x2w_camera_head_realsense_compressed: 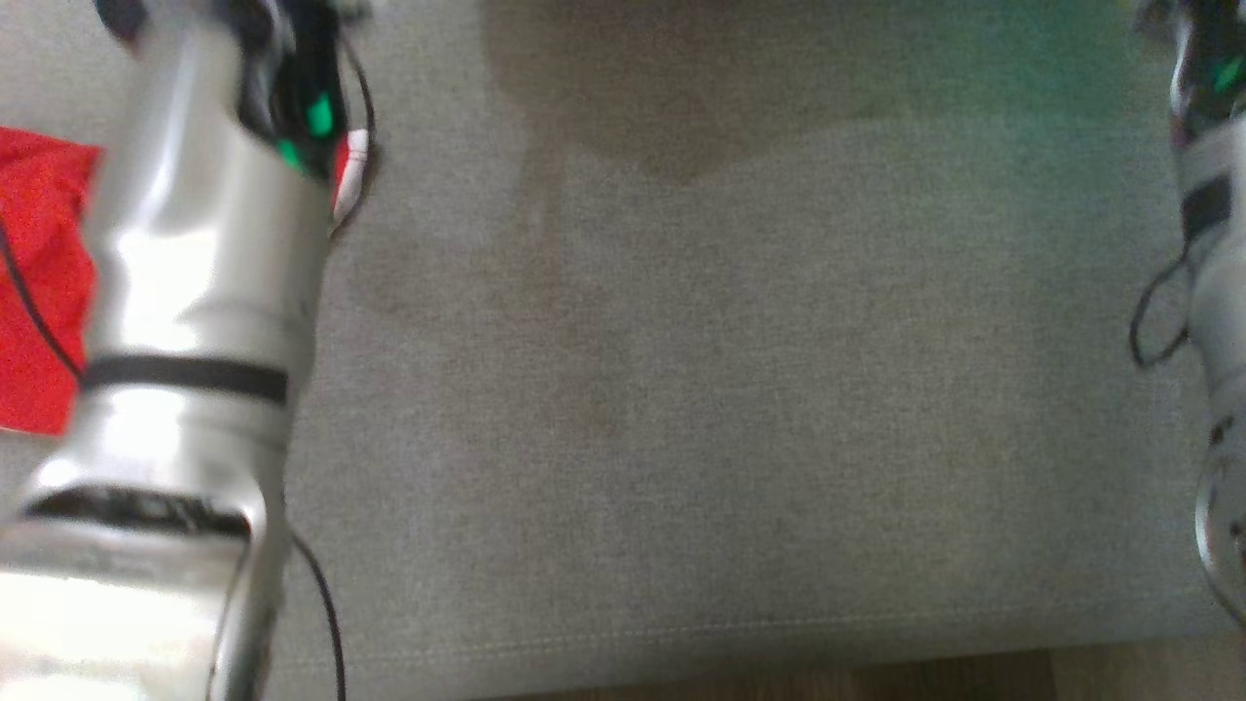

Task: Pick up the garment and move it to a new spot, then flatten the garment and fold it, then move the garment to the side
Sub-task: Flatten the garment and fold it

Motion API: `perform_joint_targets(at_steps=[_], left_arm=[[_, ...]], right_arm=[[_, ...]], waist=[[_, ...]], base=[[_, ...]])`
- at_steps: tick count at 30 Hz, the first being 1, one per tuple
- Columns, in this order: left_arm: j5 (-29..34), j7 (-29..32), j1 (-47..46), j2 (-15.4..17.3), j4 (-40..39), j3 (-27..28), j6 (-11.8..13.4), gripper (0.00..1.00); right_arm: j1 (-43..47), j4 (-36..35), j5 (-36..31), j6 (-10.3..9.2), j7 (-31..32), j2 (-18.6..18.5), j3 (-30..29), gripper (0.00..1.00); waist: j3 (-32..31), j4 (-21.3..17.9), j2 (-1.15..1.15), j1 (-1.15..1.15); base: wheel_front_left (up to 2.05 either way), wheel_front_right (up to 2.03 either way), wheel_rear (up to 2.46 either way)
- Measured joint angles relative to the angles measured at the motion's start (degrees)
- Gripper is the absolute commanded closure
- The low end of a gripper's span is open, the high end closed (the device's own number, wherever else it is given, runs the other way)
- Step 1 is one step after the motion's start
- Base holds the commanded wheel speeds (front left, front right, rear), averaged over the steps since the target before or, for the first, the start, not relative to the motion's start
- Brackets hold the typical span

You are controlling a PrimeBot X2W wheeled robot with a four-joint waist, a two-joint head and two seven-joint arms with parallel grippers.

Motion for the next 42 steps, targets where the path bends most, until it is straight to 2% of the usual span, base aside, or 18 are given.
perform_joint_targets(at_steps=[5, 12, 18, 19, 21, 30, 36, 42], left_arm=[[0.7, 0.0, 9.3, 0.7, 1.7, -3.4, -1.8, 1.00], [1.2, 2.1, 22.9, 5.0, -1.2, -9.2, -2.9, 1.00], [0.6, 6.5, 32.2, 9.7, -11.7, -15.4, -3.0, 1.00], [0.6, 6.5, 32.2, 9.7, -11.7, -15.4, -3.0, 1.00], [0.2, 9.0, 36.2, 12.9, -17.7, -18.0, -3.0, 1.00], [-1.6, 17.2, 47.2, 21.1, -33.6, -22.1, -2.9, 1.00], [-3.7, 22.0, 53.0, 24.8, -41.7, -23.7, -2.8, 1.00], [-5.9, 27.0, 59.0, 29.3, -50.2, -24.0, -1.4, 1.00]], right_arm=[[7.8, 0.7, 2.7, 0.00, 6.7, -2.1, 5.6, 1.00], [19.5, -2.9, 6.6, 0.01, 13.2, -6.5, 12.8, 1.00], [25.2, -5.8, 8.0, 0.01, 17.5, -11.1, 17.8, 1.00], [25.2, -5.8, 8.0, 0.01, 17.5, -11.1, 17.8, 1.00], [26.9, -7.0, 8.6, 0.01, 20.0, -12.8, 20.2, 1.00], [33.6, -11.8, 10.5, 0.01, 29.7, -17.1, 27.5, 1.00], [37.1, -14.4, 12.6, 0.01, 35.4, -19.0, 28.9, 1.00], [42.3, -18.6, 14.6, 0.01, 42.3, -21.4, 29.5, 1.00]], waist=[[-2.9, 0.4, 0.00, 0.00], [-8.4, 0.8, 0.00, 0.00], [-12.2, 1.3, 0.00, 0.00], [-12.2, 1.3, 0.00, 0.00], [-13.8, 1.5, 0.00, -0.01], [-19.3, 1.7, 0.00, -0.01], [-22.3, 1.5, 0.00, -0.01], [-24.5, 1.5, 0.00, -0.01]], base=[[0.00, 0.00, 0.00], [0.00, 0.00, 0.00], [0.00, 0.00, 0.00], [0.00, 0.00, 0.00], [0.00, 0.00, 0.00], [0.00, 0.00, 0.00], [0.00, 0.00, 0.00], [0.00, 0.00, 0.00]])
